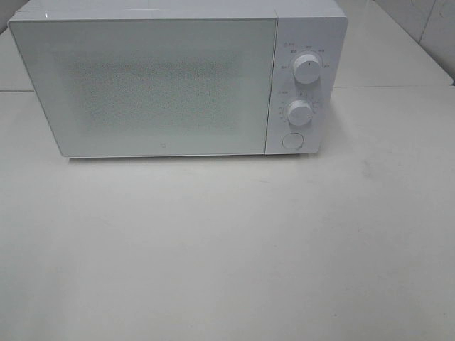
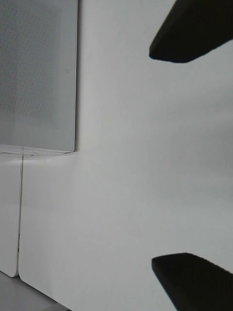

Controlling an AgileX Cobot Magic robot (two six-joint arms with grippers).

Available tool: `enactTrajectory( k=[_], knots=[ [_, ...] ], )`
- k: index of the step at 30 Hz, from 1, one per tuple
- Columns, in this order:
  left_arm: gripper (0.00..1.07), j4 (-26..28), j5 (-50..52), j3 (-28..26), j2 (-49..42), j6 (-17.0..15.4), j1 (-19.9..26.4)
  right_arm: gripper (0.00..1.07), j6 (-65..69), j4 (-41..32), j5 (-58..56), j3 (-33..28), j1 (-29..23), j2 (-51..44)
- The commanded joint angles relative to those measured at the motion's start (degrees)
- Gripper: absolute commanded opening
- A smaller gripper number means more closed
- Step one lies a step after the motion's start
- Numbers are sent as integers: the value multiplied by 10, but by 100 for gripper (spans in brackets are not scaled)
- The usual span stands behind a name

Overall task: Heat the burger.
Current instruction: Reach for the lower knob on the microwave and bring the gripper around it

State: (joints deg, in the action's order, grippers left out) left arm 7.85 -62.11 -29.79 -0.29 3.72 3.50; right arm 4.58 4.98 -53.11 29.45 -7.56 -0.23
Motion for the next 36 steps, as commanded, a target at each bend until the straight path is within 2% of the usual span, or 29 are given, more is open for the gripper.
enactTrajectory(
  k=[1, 9, 12, 16, 18, 21, 36],
  knots=[
    [100, 3, 6, 1, -10, -4, 1, 76, 1, 6, 94, -4, -1, 31],
    [100, 3, 6, 1, -10, -4, 1, 76, 1, 6, 214, -26, -1, 119],
    [100, 3, 6, 1, -10, -4, 1, 76, 0, 7, 279, -33, -1, 179],
    [100, 3, 6, 1, -10, -4, 1, 76, 0, 7, 304, -36, -1, 201],
    [100, 3, 6, 1, -10, -4, 1, 76, 0, 7, 348, -36, -1, 246],
    [100, 3, 6, 1, -10, -4, 1, 76, 0, 7, 360, -36, -1, 257],
    [100, 3, 6, 1, -10, -4, 1, 76, 0, 3, 531, -36, -1, 434]
  ],
)
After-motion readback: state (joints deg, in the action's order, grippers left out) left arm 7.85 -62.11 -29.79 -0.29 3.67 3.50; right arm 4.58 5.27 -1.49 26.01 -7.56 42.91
